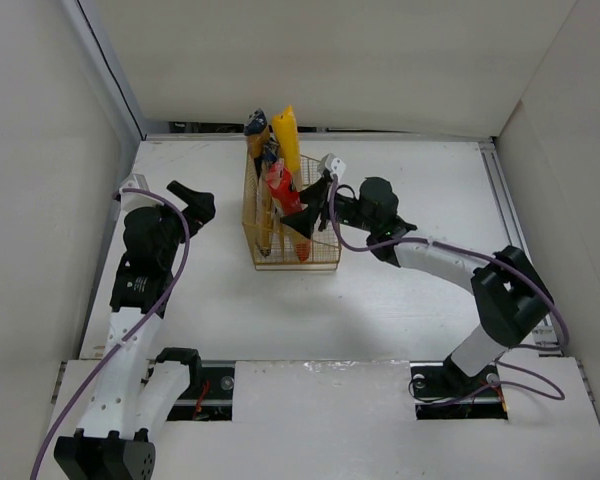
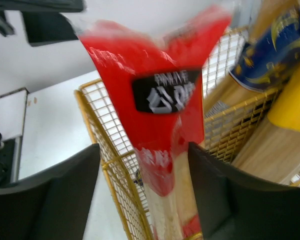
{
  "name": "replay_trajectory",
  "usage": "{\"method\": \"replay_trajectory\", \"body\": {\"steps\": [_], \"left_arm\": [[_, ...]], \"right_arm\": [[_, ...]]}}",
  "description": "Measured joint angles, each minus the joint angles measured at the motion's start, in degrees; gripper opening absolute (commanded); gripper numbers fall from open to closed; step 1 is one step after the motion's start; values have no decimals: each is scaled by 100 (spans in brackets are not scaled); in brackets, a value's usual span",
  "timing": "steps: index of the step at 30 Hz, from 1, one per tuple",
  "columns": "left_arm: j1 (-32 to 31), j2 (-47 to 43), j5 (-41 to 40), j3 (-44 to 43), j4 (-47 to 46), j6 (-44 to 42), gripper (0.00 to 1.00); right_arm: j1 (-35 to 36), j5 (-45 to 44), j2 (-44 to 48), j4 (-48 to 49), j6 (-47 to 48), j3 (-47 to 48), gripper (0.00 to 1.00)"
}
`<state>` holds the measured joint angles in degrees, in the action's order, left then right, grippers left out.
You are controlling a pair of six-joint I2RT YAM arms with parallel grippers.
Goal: Place and organize the pasta boxes and bags onto the shelf
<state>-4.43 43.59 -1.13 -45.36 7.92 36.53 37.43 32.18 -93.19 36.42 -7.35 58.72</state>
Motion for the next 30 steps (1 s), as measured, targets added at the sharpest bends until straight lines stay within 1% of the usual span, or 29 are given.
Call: {"method": "replay_trajectory", "body": {"steps": [2, 3, 6, 9, 13, 16, 19, 23, 26, 30], "left_arm": [[0, 26, 2, 0, 0, 0, 100], [0, 31, 2, 0, 2, 0, 100], [0, 37, 17, 0, 0, 0, 100], [0, 37, 26, 0, 2, 0, 100], [0, 37, 24, 0, 4, 0, 100], [0, 37, -42, -55, 142, -4, 100], [-2, 39, -234, -284, 409, -31, 100], [0, 13, -505, -647, 592, -76, 100], [0, -15, -581, -697, 647, -129, 100], [0, -11, -614, -697, 782, -166, 100]], "right_arm": [[101, -59, 142, 26, -37, -63, 98], [138, -96, 240, 33, -37, -63, 100], [208, -254, 610, -33, 11, 4, 100], [245, -560, 988, -299, 103, 197, 100], [297, -1357, 1563, -863, 140, 330, 100], [337, -2441, 2061, -1561, 2, 367, 100], [258, -3530, 2553, -2481, -258, 374, 100], [-122, -4778, 3359, -3816, -896, 129, 100], [-376, -5237, 4039, -4540, -1220, -332, 100], [-492, -5519, 4824, -5346, -1475, -857, 100]]}}
